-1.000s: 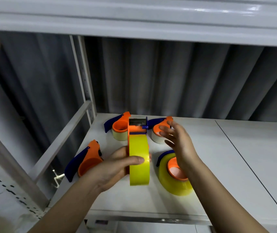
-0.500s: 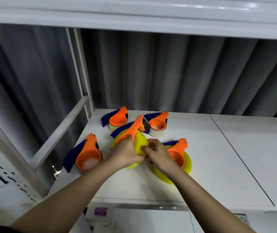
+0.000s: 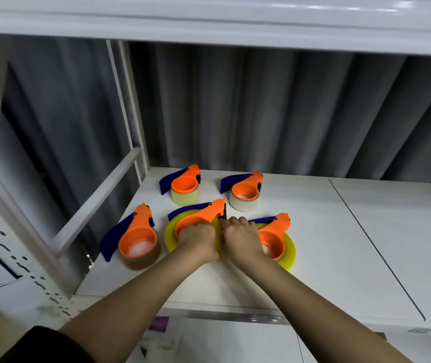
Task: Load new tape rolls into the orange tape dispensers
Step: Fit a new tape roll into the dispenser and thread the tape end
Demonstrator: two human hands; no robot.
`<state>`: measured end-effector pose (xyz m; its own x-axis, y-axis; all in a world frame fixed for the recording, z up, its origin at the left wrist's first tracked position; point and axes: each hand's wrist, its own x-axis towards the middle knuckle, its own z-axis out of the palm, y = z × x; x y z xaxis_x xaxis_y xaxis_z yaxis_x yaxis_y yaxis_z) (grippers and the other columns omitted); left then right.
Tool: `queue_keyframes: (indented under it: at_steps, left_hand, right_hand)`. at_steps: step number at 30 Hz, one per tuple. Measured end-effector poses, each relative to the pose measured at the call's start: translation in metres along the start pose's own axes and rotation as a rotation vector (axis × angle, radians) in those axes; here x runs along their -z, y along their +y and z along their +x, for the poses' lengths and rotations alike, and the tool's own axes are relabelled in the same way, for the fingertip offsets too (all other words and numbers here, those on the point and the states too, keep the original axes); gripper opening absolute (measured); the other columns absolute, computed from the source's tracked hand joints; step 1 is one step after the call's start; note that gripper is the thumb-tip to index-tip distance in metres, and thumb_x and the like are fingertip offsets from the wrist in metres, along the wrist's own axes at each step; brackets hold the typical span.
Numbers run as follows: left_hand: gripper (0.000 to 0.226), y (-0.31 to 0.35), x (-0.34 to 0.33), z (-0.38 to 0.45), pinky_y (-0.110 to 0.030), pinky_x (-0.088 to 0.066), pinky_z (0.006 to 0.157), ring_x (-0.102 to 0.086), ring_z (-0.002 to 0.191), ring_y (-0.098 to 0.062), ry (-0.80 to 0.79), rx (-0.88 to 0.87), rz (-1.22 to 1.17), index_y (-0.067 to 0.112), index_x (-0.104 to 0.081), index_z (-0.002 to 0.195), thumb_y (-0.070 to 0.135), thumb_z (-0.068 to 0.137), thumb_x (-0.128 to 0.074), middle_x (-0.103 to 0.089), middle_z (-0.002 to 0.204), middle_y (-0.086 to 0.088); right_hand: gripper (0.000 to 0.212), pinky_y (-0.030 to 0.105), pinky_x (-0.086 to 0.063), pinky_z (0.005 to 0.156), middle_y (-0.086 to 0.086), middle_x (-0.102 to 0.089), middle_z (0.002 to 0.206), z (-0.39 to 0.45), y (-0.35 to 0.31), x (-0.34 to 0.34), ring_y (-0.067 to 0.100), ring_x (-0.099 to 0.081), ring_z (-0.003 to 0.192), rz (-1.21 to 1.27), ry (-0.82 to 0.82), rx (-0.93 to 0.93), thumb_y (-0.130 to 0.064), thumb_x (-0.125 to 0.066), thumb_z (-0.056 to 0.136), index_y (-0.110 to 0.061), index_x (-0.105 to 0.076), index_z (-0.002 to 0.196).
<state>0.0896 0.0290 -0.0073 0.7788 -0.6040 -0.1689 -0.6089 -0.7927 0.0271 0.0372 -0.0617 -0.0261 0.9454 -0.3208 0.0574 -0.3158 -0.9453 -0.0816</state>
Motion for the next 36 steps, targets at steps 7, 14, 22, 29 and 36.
queue_keyframes:
  at_steps: [7, 14, 22, 29, 36]
  left_hand:
    - [0.048, 0.004, -0.011, 0.011, -0.03, -0.046, 0.075, -0.06, 0.108, -0.024, -0.044, 0.024, 0.021, 0.014, -0.052, 0.121, 0.037, 0.081, -0.064, -0.061, 0.117, -0.005]
    - [0.051, 0.007, -0.015, 0.023, -0.028, -0.047, 0.075, -0.059, 0.109, -0.022, -0.056, 0.051, 0.021, 0.019, -0.051, 0.125, 0.039, 0.081, -0.065, -0.06, 0.119, -0.003]
    - [0.063, 0.013, -0.024, 0.029, -0.035, -0.045, 0.1, -0.046, 0.128, -0.026, -0.036, 0.102, -0.055, 0.02, -0.033, 0.145, 0.036, 0.091, -0.059, -0.045, 0.142, -0.007]
    - [0.095, 0.001, -0.035, 0.026, -0.036, -0.047, 0.097, -0.046, 0.127, -0.025, 0.037, 0.068, -0.127, 0.028, -0.015, 0.15, 0.044, 0.076, -0.072, -0.042, 0.144, -0.003]
    - [0.095, -0.017, -0.018, 0.0, -0.024, -0.041, 0.087, -0.046, 0.125, -0.02, 0.103, -0.146, -0.229, 0.029, -0.004, 0.15, 0.043, 0.081, -0.067, -0.041, 0.143, 0.002]
  right_hand:
    - [0.042, 0.04, -0.03, 0.097, 0.011, -0.051, 0.129, 0.006, 0.003, -0.01, 0.029, -0.041, 0.121, -0.181, 0.014, 0.07, -0.02, -0.046, 0.094, -0.009, -0.042, 0.135]
    - [0.037, 0.04, -0.03, 0.097, 0.011, -0.045, 0.127, 0.006, 0.006, -0.013, 0.03, -0.04, 0.117, -0.226, 0.116, 0.114, -0.021, -0.045, 0.096, -0.009, -0.049, 0.13]
    - [0.024, 0.033, -0.042, 0.071, 0.002, -0.061, 0.087, 0.007, 0.009, -0.025, 0.022, -0.055, 0.083, -0.328, 0.186, 0.116, -0.032, -0.076, 0.066, -0.018, -0.074, 0.085]
    - [0.039, 0.039, -0.032, 0.096, 0.011, -0.044, 0.128, 0.004, 0.009, -0.017, 0.029, -0.039, 0.118, -0.322, 0.131, 0.157, -0.021, -0.039, 0.098, -0.009, -0.046, 0.134]
    - [0.041, 0.039, -0.034, 0.096, 0.01, -0.047, 0.127, 0.002, 0.01, -0.017, 0.028, -0.042, 0.117, -0.32, 0.108, 0.156, -0.02, -0.04, 0.097, -0.01, -0.044, 0.137]
